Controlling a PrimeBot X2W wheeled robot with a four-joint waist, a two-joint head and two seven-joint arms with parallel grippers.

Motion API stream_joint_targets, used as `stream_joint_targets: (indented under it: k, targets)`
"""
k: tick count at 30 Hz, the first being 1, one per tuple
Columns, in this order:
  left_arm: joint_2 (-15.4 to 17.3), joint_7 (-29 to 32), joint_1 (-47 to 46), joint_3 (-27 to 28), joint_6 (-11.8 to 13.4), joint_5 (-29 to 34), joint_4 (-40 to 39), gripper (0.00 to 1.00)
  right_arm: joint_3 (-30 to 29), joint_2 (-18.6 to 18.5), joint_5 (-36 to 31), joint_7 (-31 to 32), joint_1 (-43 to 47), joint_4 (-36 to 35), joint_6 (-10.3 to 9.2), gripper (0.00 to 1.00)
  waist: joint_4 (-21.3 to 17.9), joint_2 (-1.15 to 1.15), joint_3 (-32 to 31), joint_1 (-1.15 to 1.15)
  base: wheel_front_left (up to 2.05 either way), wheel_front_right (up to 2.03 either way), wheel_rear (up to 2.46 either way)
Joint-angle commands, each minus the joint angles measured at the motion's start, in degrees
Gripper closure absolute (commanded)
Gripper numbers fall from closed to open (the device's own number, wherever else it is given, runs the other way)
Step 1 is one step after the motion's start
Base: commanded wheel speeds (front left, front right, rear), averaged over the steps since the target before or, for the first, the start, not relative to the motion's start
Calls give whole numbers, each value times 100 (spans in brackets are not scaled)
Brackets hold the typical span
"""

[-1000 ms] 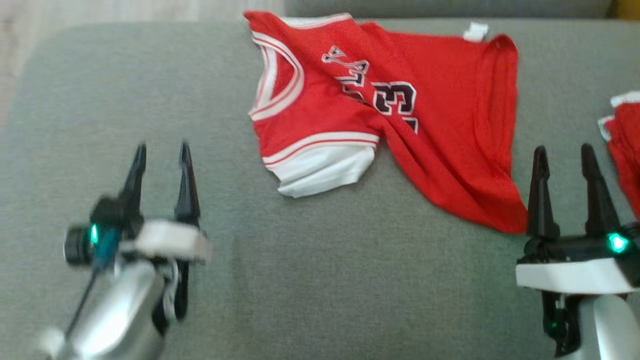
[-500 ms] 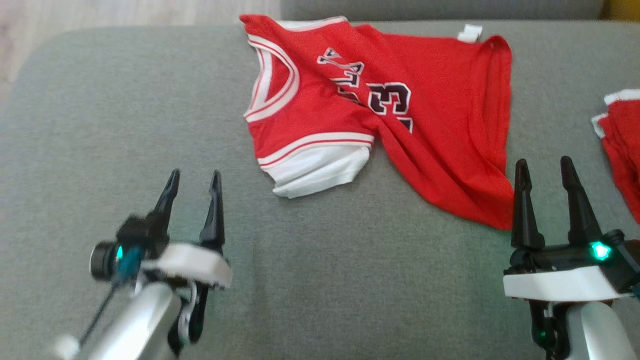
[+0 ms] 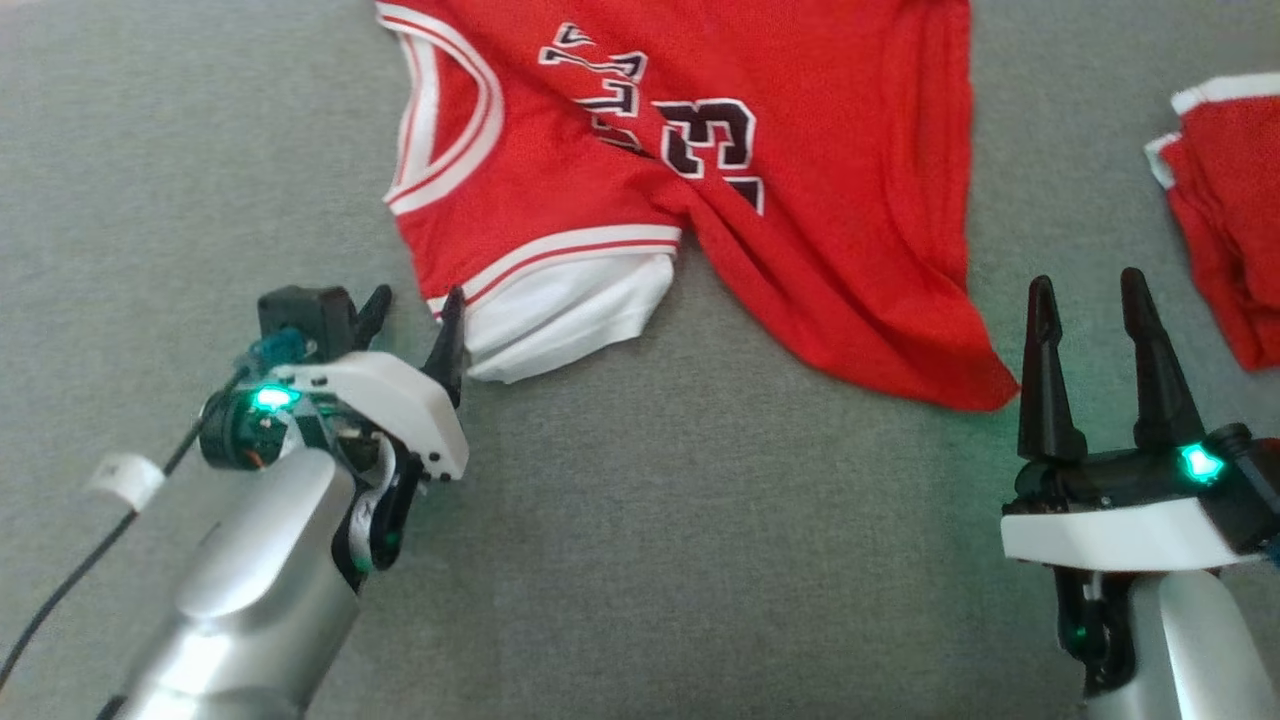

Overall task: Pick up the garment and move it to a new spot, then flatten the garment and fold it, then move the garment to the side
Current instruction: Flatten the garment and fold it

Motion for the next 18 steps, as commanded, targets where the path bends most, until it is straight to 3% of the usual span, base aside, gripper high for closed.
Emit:
stream_joint_targets:
  k: [1,11,12,13,18]
  targets:
    - [132,87,-253,225,-21,-55,-58,0,127,-47,-2,-36,-86,-181,39,0,-127,0,110,-1,0,0,0]
    - [188,501,-321,260,-186,-349,278,0,162,-47,109,-36,-126,-145,39,0,-338,0,150,-1,0,0,0]
    - [214,545,-313,223,-225,-341,303,53,165,-47,114,-36,-125,-136,39,0,-345,0,138,-1,0,0,0]
    - [244,538,-317,204,-240,-317,320,100,168,-47,119,-36,-124,-128,39,0,-349,0,125,-1,0,0,0]
    - [384,121,-476,342,-194,-186,299,100,174,-47,145,-36,-141,-106,39,0,-344,0,84,-1,0,0,0]
